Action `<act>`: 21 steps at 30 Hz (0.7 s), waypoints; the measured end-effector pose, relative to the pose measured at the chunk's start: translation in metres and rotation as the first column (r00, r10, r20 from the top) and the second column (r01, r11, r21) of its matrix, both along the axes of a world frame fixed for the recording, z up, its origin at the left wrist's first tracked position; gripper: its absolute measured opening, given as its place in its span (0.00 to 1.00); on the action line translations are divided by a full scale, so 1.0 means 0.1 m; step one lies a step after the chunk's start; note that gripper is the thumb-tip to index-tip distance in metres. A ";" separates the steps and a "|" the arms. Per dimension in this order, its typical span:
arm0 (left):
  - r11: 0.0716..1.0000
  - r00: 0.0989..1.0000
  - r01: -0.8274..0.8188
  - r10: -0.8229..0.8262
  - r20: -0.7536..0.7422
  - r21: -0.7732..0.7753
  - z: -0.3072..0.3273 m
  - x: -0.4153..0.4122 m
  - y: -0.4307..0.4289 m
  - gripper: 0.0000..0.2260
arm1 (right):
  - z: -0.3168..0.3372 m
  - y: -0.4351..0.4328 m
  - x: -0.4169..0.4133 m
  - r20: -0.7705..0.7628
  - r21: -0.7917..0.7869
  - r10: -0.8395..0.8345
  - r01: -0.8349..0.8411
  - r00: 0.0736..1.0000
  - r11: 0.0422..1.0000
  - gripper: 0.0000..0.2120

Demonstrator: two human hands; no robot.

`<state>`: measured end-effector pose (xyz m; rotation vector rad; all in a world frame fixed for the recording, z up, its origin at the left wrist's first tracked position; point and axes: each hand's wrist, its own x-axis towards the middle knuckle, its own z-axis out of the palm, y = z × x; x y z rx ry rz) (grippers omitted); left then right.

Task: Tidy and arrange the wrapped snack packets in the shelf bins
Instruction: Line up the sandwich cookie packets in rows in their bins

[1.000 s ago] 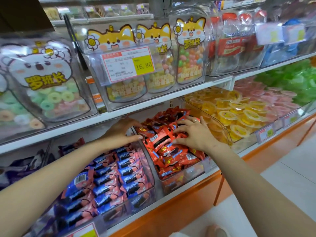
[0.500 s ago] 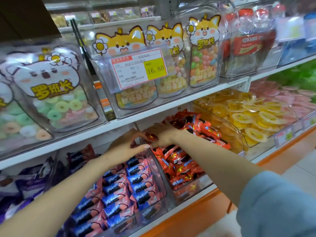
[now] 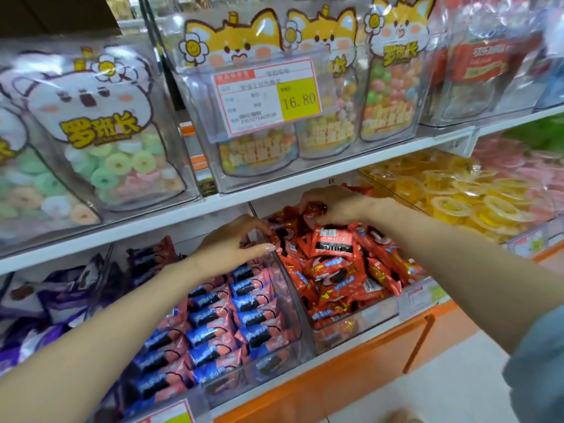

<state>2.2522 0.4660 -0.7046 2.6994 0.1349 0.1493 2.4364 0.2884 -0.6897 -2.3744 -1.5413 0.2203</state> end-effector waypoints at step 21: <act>0.996 0.995 -0.086 0.087 -0.052 0.018 0.04 -0.05 -0.37 0.26 | 0.14 -1.00 -0.04 -0.711 0.559 -0.067 0.621 0.700 0.549 0.14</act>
